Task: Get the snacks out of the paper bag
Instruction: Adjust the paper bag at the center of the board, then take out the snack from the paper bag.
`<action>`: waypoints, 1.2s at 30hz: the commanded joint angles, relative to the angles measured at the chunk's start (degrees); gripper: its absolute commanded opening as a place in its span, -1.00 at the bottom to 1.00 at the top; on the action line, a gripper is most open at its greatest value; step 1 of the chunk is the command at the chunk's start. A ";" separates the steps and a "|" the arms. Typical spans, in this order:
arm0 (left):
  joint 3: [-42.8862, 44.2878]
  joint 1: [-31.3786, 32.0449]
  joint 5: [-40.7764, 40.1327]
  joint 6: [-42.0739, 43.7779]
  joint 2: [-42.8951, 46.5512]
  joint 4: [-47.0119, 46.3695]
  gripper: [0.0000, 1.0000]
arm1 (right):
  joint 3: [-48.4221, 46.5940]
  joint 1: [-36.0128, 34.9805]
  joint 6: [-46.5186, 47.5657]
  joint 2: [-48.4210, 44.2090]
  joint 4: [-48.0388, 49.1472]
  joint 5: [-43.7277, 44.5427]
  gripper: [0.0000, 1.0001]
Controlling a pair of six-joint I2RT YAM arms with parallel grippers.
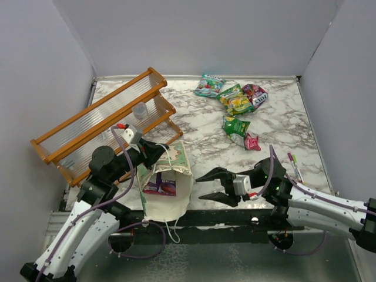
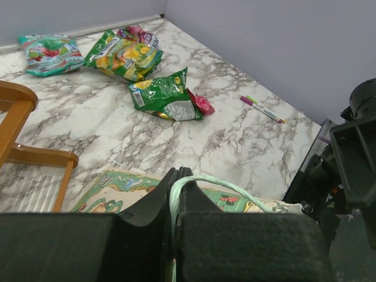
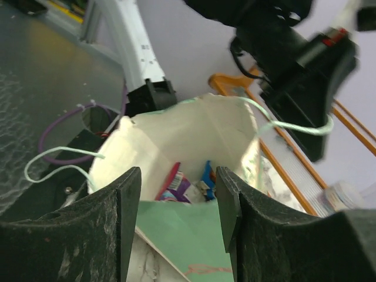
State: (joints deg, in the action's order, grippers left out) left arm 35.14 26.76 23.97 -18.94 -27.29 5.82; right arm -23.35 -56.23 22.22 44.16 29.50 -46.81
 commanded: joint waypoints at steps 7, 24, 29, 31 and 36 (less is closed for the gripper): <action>3.78 -0.04 11.94 0.93 -9.24 -11.16 -1.00 | -13.91 -27.59 16.12 16.62 -15.12 26.47 0.06; -2.42 -0.05 12.51 5.41 0.97 -8.00 -1.00 | -12.22 -31.47 21.53 22.89 -17.74 55.30 -0.08; -2.97 -0.05 13.38 5.65 0.70 -9.07 -1.00 | -11.88 -31.40 20.49 26.38 -16.33 55.54 -0.04; -3.02 -0.05 13.52 5.87 0.38 -9.02 -1.00 | -12.83 -31.44 20.37 29.64 -16.18 56.88 -0.02; -2.89 -0.06 14.33 5.67 -0.18 -8.90 -1.00 | -13.03 -31.37 21.25 36.39 -11.17 61.05 0.03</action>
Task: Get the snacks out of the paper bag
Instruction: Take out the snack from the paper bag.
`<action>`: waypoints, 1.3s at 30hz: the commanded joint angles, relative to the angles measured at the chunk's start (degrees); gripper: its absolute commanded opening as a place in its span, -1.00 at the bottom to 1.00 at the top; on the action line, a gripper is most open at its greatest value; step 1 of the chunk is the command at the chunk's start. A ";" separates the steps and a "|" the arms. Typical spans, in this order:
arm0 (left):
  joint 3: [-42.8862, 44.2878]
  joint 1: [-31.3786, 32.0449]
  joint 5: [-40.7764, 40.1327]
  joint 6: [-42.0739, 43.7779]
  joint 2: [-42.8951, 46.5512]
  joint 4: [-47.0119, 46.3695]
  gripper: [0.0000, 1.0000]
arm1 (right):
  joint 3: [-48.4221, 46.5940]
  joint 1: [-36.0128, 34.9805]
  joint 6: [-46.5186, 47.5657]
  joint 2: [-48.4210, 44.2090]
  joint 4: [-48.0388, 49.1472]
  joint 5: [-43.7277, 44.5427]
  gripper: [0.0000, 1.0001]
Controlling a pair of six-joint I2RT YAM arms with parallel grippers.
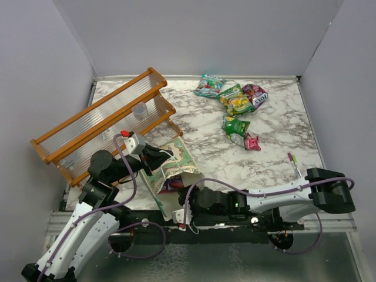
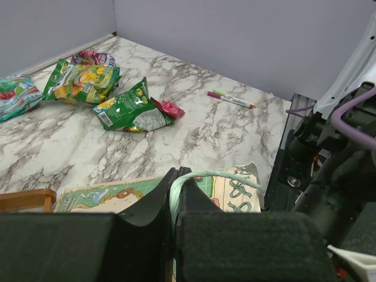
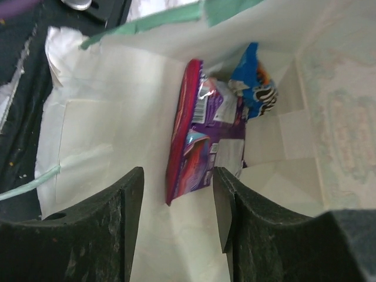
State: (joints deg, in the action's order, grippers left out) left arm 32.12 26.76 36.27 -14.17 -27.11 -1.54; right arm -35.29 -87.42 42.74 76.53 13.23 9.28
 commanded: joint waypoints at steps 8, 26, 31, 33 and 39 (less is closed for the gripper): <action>-0.06 -0.05 3.22 0.83 -0.45 -2.21 -1.00 | -3.49 2.49 0.96 12.09 7.35 8.53 0.03; -0.08 -0.05 4.85 0.57 -0.25 -2.76 -1.00 | -2.80 9.00 -0.04 23.47 19.27 3.52 -0.01; -0.16 -0.05 4.83 0.58 -0.10 -2.85 -1.00 | -3.21 10.45 0.49 26.61 23.13 3.56 -0.03; -0.16 -0.05 4.81 0.57 -0.04 -2.85 -1.00 | -2.84 11.35 0.42 27.24 26.10 3.72 -0.10; -0.11 -0.05 3.87 0.82 -0.21 -2.27 -1.00 | -2.43 12.01 2.87 23.69 27.49 2.02 -0.75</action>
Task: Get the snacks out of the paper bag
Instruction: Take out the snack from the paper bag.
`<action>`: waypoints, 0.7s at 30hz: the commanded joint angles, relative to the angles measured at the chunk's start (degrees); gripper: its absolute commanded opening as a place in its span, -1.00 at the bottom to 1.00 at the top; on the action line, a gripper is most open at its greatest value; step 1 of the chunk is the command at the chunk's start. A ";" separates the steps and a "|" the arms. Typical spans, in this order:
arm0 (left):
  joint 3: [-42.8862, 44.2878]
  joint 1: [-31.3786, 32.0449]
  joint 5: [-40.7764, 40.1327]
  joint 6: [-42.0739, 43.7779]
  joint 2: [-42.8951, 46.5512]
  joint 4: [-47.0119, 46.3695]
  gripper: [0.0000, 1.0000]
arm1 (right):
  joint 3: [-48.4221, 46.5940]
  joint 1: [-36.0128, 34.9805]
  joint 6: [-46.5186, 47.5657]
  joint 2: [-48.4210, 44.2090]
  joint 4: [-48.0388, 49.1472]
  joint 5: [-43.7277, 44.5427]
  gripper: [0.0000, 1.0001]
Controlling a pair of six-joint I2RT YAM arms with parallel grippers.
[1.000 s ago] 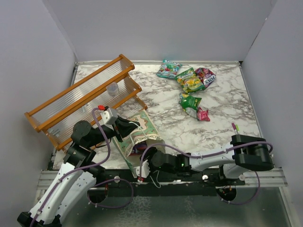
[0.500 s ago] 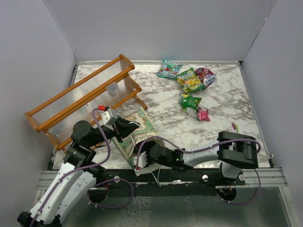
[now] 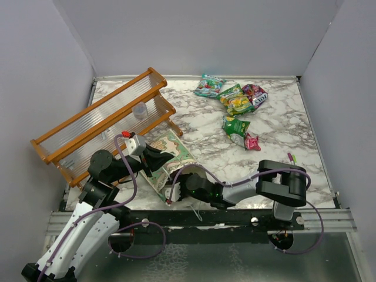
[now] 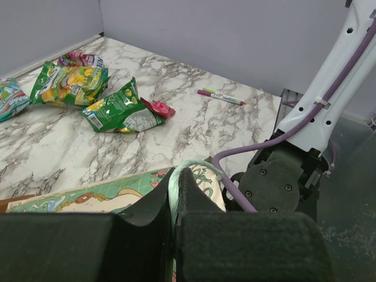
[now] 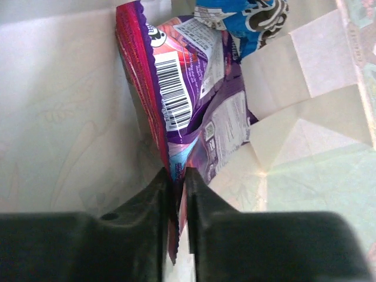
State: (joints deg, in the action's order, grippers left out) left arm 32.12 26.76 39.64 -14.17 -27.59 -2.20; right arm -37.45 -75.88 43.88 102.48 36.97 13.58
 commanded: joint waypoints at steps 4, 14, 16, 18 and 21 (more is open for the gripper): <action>0.16 -0.05 -0.62 1.43 -0.24 -0.92 -1.00 | 0.52 0.52 2.22 -7.85 -0.09 -5.87 -0.96; 0.93 -0.07 -5.35 3.07 -1.57 1.78 -1.00 | 5.02 0.39 0.27 -23.59 -11.78 -18.31 -0.97; 1.09 -0.15 -6.22 3.23 -1.52 2.13 -1.00 | 6.00 0.47 0.25 -26.88 -13.37 -20.43 -0.97; 1.17 -0.13 -7.74 3.40 -1.23 2.64 -1.00 | 6.40 0.47 0.40 -30.67 -15.46 -21.28 -0.97; 1.37 -0.13 -11.02 3.94 -0.35 3.88 -1.00 | 6.60 0.46 0.84 -36.70 -19.07 -20.84 -0.97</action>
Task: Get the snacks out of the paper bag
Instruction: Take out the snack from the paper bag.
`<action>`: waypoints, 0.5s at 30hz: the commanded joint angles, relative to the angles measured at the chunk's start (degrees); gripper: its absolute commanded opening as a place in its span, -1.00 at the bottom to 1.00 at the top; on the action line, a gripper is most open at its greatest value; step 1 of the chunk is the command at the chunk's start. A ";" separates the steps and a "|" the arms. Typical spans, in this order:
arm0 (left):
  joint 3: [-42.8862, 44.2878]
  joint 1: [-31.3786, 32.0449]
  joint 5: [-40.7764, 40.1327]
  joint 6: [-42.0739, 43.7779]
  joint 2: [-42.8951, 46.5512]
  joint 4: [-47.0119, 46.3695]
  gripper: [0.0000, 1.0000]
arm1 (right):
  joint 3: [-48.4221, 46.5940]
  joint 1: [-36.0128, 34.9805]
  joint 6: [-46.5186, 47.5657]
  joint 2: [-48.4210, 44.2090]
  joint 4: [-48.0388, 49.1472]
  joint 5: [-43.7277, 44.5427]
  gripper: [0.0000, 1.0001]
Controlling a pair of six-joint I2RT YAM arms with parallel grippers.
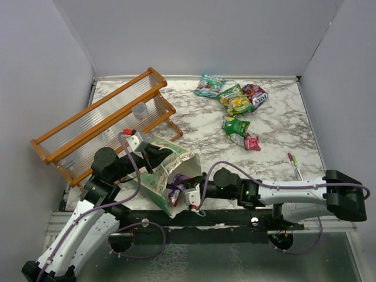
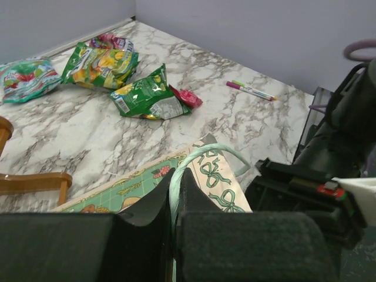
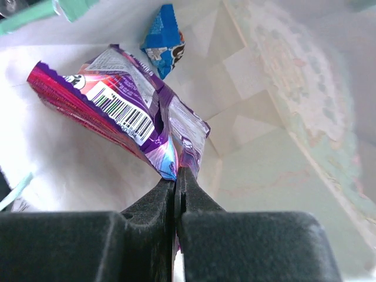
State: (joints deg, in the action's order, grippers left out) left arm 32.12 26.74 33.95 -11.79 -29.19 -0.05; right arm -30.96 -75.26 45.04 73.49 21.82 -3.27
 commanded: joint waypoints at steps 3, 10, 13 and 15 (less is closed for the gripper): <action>1.30 -0.11 -8.40 1.93 2.58 2.44 -1.00 | 0.07 -0.15 -0.64 -14.42 -6.29 -1.98 -0.97; 1.29 -0.20 -13.57 2.38 4.33 3.53 -1.00 | -1.64 -0.15 0.24 -27.94 -11.79 0.02 -0.97; 1.28 -0.20 -14.12 2.43 4.34 3.67 -1.00 | -2.05 -0.19 -0.81 -32.76 -10.88 1.07 -0.97; 1.35 -0.20 -14.25 2.40 4.12 3.69 -1.00 | -2.02 -0.19 -1.67 -35.29 -8.80 2.63 -0.97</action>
State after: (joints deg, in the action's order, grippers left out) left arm 32.12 26.74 22.61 -10.26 -25.39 2.70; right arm -30.63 -75.29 45.10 43.35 10.00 -3.88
